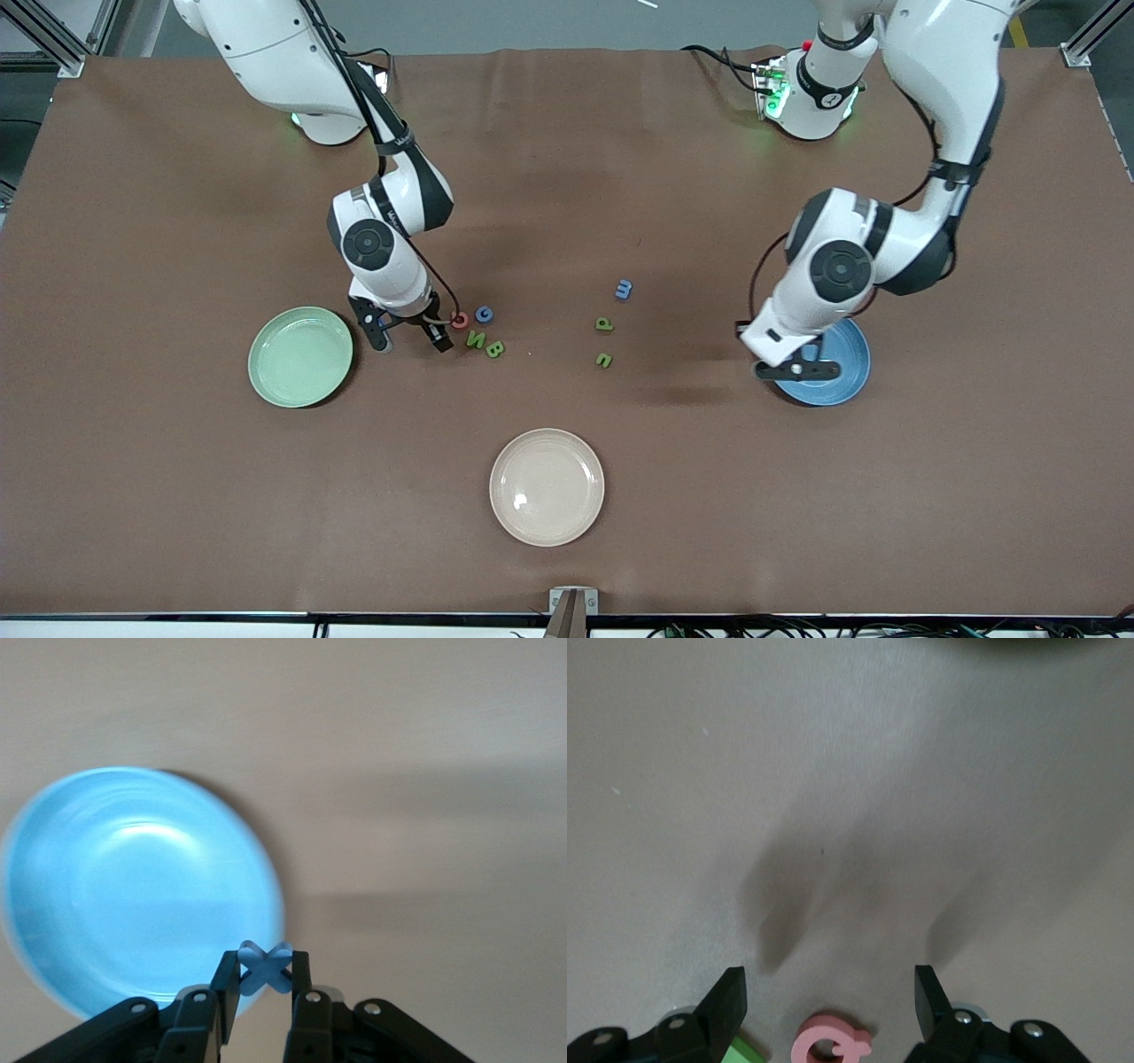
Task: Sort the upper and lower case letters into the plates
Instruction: 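Drop the x into the blue plate while the right gripper grasps pink Q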
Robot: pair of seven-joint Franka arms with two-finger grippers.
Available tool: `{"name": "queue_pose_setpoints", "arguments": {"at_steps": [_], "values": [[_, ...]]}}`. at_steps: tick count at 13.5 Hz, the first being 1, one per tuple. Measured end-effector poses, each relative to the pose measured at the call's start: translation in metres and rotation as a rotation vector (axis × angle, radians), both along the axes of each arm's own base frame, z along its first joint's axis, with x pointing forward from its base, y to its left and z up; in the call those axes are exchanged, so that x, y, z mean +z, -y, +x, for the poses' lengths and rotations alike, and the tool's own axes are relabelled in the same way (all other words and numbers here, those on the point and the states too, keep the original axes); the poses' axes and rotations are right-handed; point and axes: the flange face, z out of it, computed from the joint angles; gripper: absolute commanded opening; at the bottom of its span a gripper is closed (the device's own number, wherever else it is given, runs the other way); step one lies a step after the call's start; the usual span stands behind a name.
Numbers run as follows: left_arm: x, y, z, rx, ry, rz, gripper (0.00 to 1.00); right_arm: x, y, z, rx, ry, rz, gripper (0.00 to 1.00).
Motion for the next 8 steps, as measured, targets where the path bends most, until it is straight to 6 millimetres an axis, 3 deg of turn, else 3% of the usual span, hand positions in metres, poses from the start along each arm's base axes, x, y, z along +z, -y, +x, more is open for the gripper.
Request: {"name": "queue_pose_setpoints", "arguments": {"at_steps": [4,6,8], "values": [[-0.022,-0.089,0.003,-0.025,-0.022,-0.003,0.06,-0.002,-0.014,-0.005,-0.019,0.002,0.001,0.83],[-0.032,-0.110,0.002,-0.027,-0.022,-0.011,0.06,-0.002,-0.020,-0.008,-0.025,0.002,0.001,0.82],[-0.044,-0.115,0.001,-0.035,-0.015,-0.010,0.06,-0.003,-0.026,-0.012,-0.032,-0.001,-0.001,0.81]]}}
